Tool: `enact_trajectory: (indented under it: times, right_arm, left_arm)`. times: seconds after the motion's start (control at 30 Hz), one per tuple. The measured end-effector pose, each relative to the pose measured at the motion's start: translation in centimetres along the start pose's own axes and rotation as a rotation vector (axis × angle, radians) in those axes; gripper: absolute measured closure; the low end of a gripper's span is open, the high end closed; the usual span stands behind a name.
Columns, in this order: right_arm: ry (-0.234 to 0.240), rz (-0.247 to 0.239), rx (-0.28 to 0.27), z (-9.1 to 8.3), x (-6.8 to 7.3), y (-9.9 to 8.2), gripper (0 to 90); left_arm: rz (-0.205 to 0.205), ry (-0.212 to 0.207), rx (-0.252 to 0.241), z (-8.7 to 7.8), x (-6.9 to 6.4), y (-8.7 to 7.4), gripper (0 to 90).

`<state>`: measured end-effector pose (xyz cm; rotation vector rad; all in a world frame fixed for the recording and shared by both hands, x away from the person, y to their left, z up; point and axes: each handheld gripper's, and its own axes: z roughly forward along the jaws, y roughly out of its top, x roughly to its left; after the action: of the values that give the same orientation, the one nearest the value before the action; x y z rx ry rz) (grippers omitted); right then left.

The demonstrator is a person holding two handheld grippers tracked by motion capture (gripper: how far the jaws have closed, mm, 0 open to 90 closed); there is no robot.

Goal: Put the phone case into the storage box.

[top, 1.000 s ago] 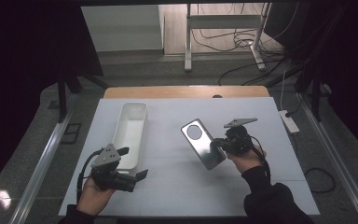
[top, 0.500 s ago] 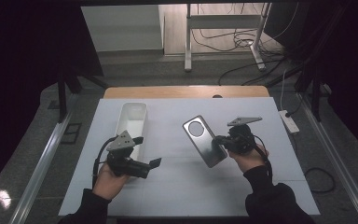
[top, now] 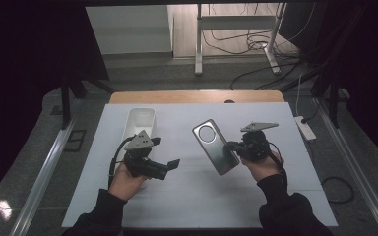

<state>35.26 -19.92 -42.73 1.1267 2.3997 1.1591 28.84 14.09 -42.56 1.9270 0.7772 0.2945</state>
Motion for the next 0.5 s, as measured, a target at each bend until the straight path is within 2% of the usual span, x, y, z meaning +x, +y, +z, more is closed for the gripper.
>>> enact_trajectory:
  times: [0.5]
  right_arm:
    - [-0.003,0.006,-0.019,-0.2,0.2,0.3,88.4]
  left_arm:
    - [-0.004,-0.021,0.014,2.0,0.3,1.8,0.0]
